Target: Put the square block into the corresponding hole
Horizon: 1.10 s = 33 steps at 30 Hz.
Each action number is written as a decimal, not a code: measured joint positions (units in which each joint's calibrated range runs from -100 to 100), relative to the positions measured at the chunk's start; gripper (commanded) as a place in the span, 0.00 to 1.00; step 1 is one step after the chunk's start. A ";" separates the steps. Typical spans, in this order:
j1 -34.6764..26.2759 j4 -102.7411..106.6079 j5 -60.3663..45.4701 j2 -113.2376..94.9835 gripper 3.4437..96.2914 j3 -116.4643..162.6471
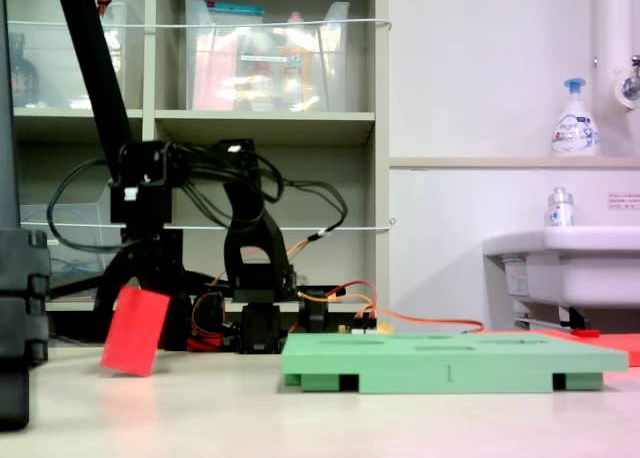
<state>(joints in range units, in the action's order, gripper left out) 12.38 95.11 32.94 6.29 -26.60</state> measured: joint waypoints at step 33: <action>-0.39 0.10 5.08 -9.44 0.33 3.53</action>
<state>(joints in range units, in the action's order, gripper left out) 11.99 95.20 38.02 -3.15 -23.08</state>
